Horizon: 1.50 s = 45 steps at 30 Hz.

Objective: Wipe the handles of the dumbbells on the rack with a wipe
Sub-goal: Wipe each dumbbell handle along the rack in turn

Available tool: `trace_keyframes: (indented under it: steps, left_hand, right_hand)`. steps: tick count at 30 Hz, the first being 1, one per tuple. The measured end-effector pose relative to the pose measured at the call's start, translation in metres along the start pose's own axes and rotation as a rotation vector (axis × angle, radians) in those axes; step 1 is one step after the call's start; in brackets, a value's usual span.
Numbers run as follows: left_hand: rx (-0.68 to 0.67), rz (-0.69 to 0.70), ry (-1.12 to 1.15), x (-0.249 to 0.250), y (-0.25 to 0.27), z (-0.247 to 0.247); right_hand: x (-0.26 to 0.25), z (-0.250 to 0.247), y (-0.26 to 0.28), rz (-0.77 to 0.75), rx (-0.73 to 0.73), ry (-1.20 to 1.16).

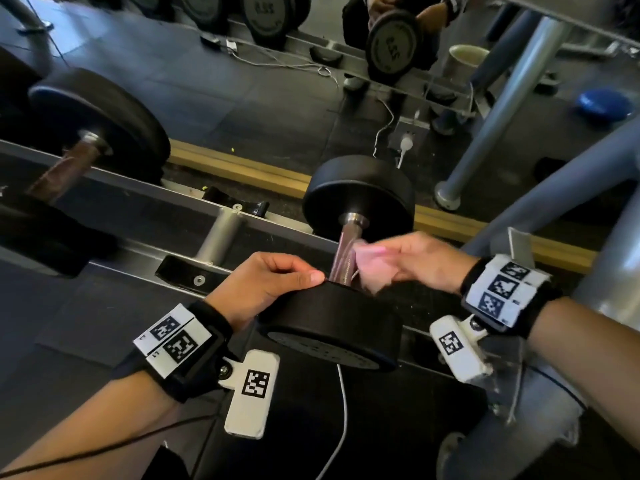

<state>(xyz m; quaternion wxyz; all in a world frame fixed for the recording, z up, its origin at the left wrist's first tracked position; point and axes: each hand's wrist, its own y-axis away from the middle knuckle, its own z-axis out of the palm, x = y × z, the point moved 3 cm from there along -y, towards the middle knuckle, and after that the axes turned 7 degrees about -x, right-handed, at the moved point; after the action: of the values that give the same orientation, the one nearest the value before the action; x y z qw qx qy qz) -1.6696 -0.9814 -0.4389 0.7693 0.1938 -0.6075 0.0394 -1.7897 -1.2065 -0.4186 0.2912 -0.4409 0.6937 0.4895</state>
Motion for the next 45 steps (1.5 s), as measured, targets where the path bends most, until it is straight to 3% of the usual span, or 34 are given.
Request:
trace_keyframes:
  steps: [4,7,10,14,17,20,23,26,28,33,38,41,45]
  left_hand:
    - [0.033,0.052,-0.004,-0.004,0.002,0.002]
    - [0.037,0.099,0.018,-0.008,0.005,0.004]
    - [-0.016,0.107,0.058,-0.008,0.009,0.007]
    - [-0.062,0.070,0.036,-0.004,0.008,0.003]
    - [-0.067,0.047,0.022,-0.003,0.006,0.001]
    - [-0.060,0.027,0.013,-0.004,0.004,-0.002]
    - [-0.074,-0.003,0.012,-0.004,0.004,-0.004]
    - [-0.100,-0.014,0.011,-0.002,0.005,-0.004]
    - [-0.104,-0.012,0.012,0.000,0.006,-0.002]
    - [-0.072,-0.009,-0.008,-0.001,0.007,-0.002]
    - [-0.082,-0.010,-0.022,0.002,0.008,-0.001]
    - [-0.087,-0.012,-0.040,0.002,0.008,-0.001]
    - [-0.058,0.003,-0.043,0.002,0.008,-0.002]
  right_hand:
    - [-0.037,-0.023,-0.001,-0.287,0.142,0.480]
    - [-0.029,-0.016,-0.015,-0.377,-0.025,0.687]
    - [-0.011,-0.009,-0.029,-0.298,-0.149,0.938]
    - [-0.001,0.001,-0.031,-0.361,-0.163,0.842]
    - [0.003,0.016,-0.018,-0.403,-0.221,0.555]
    - [0.005,0.025,-0.006,-0.514,-0.286,0.829]
    - [-0.002,0.014,-0.012,-0.407,-0.308,1.024]
    - [-0.010,-0.003,-0.026,-0.292,-0.149,1.038]
    - [-0.010,-0.004,-0.027,-0.298,-0.103,1.044]
    - [-0.012,0.030,0.007,-0.463,-0.227,1.015]
    - [-0.042,0.005,0.003,-0.233,-0.110,0.756]
    - [-0.060,-0.007,-0.010,-0.380,0.044,0.701]
    - [-0.068,0.004,-0.028,-0.591,-0.029,1.083]
